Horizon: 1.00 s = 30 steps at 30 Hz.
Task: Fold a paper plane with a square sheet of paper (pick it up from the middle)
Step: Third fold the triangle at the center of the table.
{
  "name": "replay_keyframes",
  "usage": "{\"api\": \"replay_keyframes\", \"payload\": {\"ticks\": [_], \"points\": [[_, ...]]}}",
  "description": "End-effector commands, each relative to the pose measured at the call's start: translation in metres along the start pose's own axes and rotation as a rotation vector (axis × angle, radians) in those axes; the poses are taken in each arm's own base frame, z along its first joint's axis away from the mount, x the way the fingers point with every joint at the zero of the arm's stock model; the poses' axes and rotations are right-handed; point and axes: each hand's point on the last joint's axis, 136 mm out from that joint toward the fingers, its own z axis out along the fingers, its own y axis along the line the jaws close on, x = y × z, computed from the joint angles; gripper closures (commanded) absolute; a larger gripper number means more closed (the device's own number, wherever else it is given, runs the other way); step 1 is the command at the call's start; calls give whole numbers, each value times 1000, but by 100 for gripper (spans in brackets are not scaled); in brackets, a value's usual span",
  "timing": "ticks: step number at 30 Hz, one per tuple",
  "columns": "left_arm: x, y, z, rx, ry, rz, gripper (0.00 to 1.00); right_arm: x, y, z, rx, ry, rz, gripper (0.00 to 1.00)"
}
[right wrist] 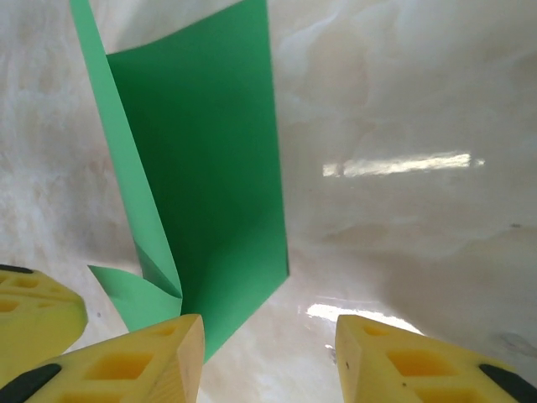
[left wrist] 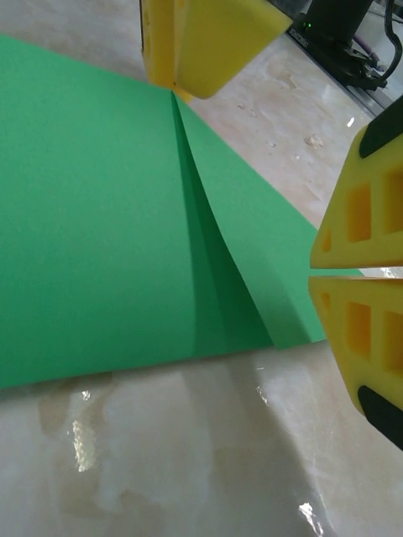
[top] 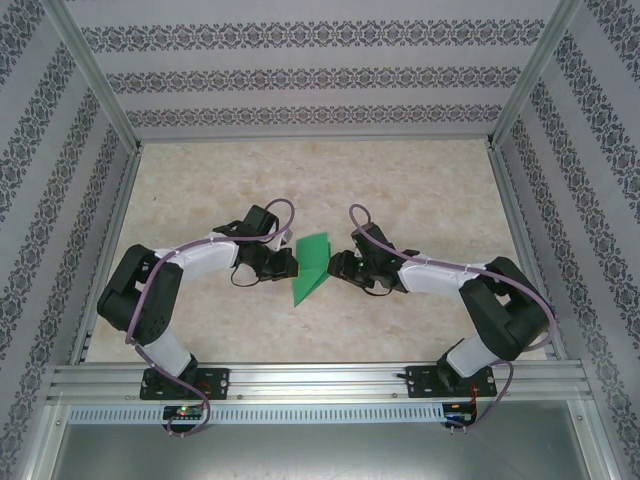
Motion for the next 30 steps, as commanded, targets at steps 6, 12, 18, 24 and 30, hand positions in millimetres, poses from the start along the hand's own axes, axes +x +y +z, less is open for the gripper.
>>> {"api": "replay_keyframes", "payload": {"ticks": [6,12,18,24,30], "points": [[-9,0,14,2,6,33,90,-5,45,23,-139,51,-130,53],[-11,5,22,-13,20,29,91,1,45,34,-154,95,-161,56],[-10,10,26,-24,31,33,91,0,51,37,-147,127,-223,61],[-12,9,22,-28,13,53,90,4,47,46,-129,166,-218,74],[-12,-2,4,-7,-53,118,78,2,37,46,-69,140,-148,86]]}}
